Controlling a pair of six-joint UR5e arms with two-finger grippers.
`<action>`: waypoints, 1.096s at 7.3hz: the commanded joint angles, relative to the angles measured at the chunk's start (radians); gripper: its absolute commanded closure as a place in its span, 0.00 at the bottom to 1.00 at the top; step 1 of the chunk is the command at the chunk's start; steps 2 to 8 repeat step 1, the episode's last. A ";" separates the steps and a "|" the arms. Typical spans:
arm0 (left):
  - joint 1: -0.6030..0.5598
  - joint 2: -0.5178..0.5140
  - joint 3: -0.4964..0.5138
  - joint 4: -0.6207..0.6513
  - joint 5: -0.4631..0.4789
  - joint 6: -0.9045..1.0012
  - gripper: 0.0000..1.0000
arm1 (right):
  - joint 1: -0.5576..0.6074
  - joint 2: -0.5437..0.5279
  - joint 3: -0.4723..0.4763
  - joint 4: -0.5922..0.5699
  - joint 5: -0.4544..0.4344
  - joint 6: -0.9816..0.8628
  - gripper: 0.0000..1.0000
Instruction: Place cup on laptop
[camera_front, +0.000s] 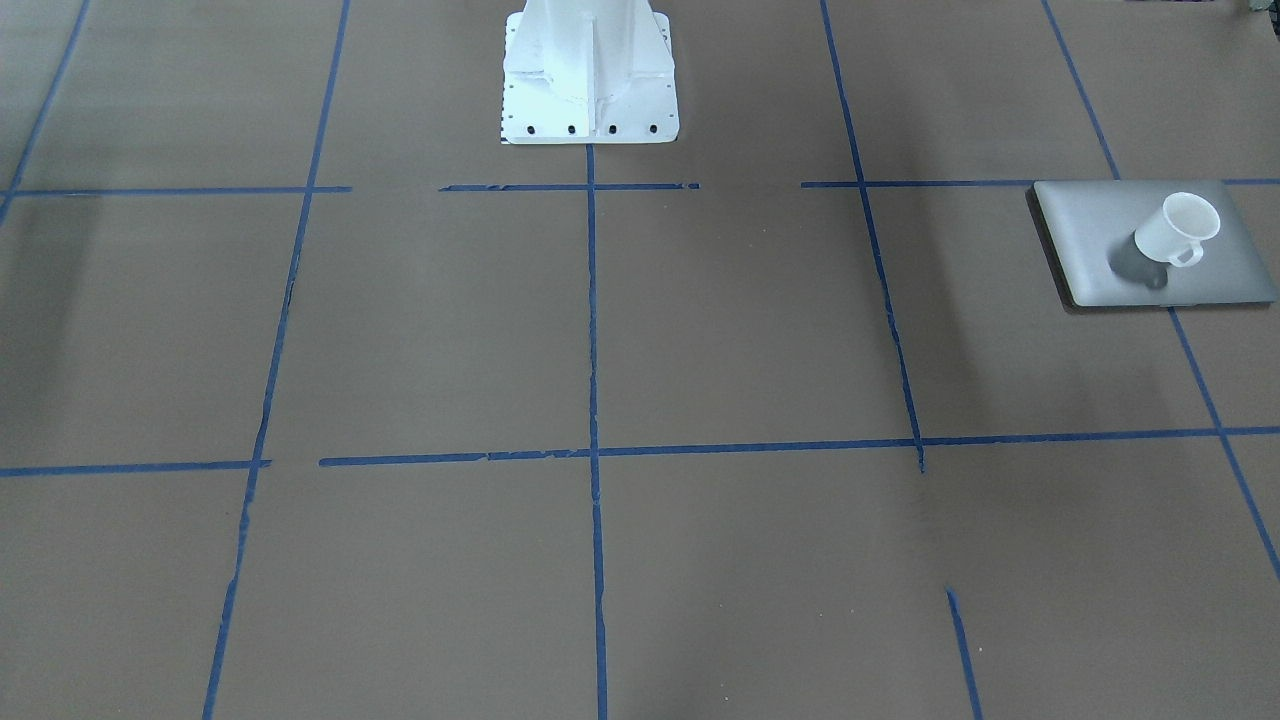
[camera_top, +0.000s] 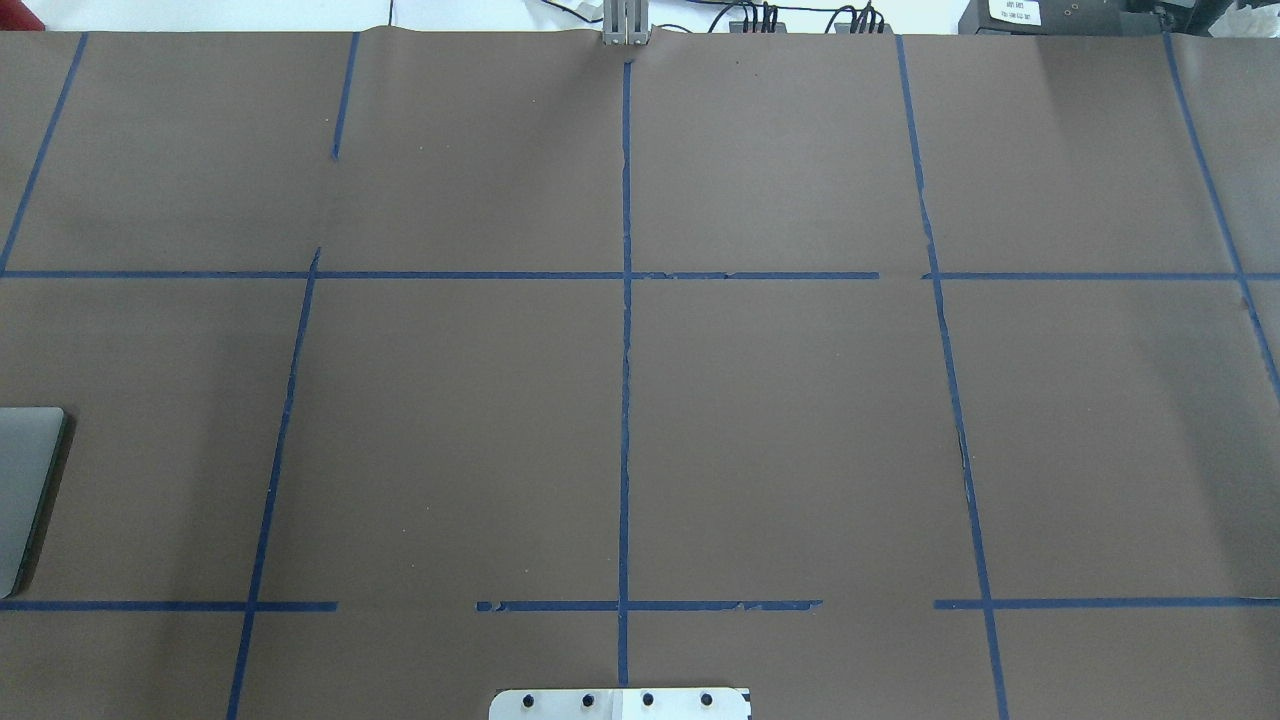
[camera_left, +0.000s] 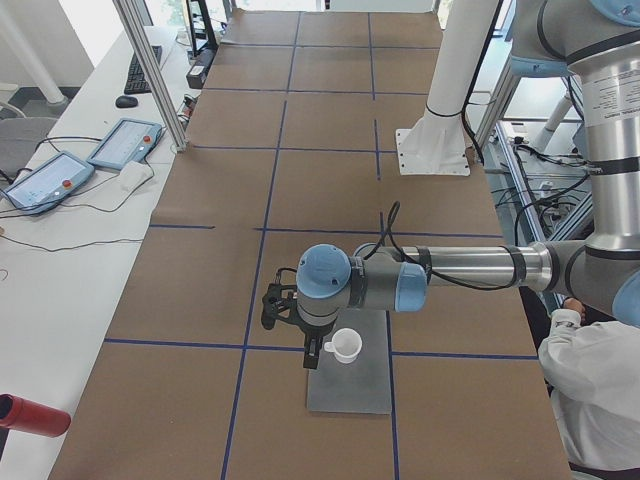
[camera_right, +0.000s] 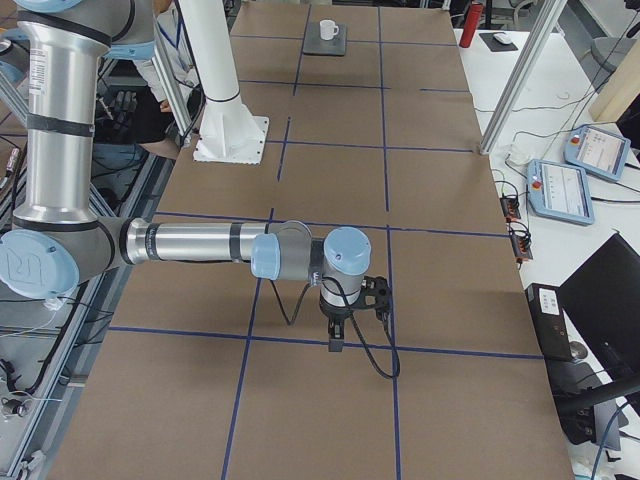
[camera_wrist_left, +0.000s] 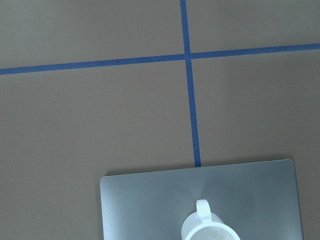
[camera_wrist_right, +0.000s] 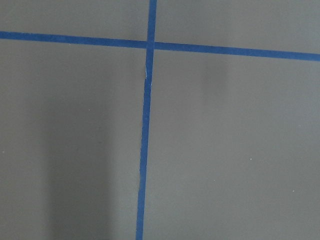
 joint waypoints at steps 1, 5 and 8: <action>0.002 0.000 -0.001 0.000 0.000 -0.001 0.00 | 0.000 0.000 0.000 0.000 0.001 0.000 0.00; 0.002 0.000 -0.001 0.000 0.000 -0.001 0.00 | 0.000 0.000 0.000 0.000 0.001 0.000 0.00; 0.002 0.000 -0.001 0.000 0.000 -0.001 0.00 | 0.000 0.000 0.000 0.000 0.001 0.000 0.00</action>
